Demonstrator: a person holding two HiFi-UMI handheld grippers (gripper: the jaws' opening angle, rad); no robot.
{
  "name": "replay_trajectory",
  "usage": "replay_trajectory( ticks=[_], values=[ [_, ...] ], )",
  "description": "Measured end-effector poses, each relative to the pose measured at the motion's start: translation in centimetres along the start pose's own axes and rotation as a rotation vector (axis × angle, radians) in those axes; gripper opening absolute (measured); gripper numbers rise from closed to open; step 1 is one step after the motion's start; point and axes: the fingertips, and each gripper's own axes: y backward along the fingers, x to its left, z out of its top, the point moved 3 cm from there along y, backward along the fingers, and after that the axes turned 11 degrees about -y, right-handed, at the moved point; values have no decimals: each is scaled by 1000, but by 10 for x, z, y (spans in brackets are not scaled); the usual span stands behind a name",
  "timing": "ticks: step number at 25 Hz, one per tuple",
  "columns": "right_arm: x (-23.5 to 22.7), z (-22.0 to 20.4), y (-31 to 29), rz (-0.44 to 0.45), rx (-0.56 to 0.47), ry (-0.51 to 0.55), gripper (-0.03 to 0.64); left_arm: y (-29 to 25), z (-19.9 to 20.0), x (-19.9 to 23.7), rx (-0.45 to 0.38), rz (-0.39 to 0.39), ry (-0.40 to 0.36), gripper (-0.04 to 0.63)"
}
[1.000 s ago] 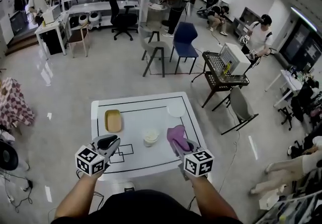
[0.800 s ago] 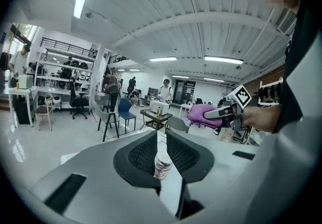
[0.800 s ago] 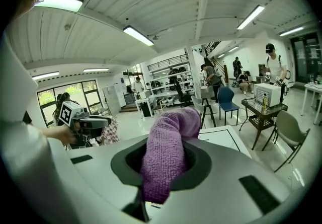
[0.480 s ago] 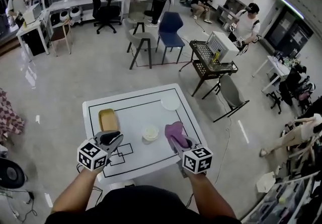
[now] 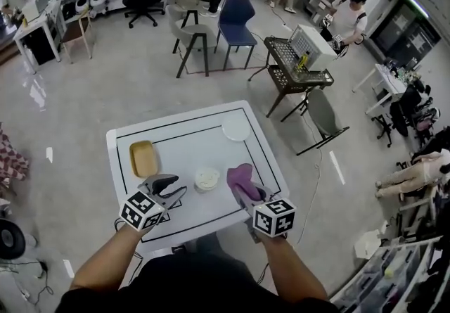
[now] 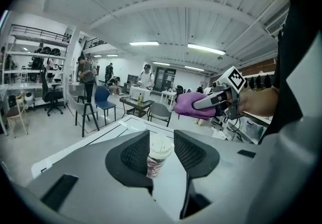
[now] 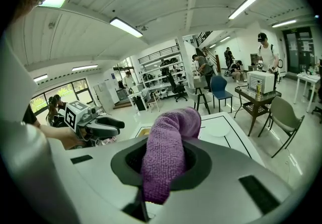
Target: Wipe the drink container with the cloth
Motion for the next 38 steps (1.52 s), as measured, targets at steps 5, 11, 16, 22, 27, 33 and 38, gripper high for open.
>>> replay_trajectory(
  ticks=[5,11,16,22,27,33,38],
  values=[
    [-19,-1,-31,107,69,2,75,-56,-18,-4,69,-28,-54,249],
    [-13,-5,-81,280,173,-21,75,-109,-51,3,190,-78,-108,344],
    [7,-13,-110,473,284,-29,75,-141,-66,9,244,-79,-214,397],
    [2,-37,-153,511,468,-27,74,-167,-74,15,249,-86,-330,399],
    [-17,-41,-160,452,521,2,74,-172,-76,15,237,-79,-321,391],
    [-56,-41,-155,339,523,-2,74,-175,-78,15,245,-74,-323,387],
    [-80,-34,-144,267,496,-32,74,-174,-77,15,240,-79,-324,387]
  ],
)
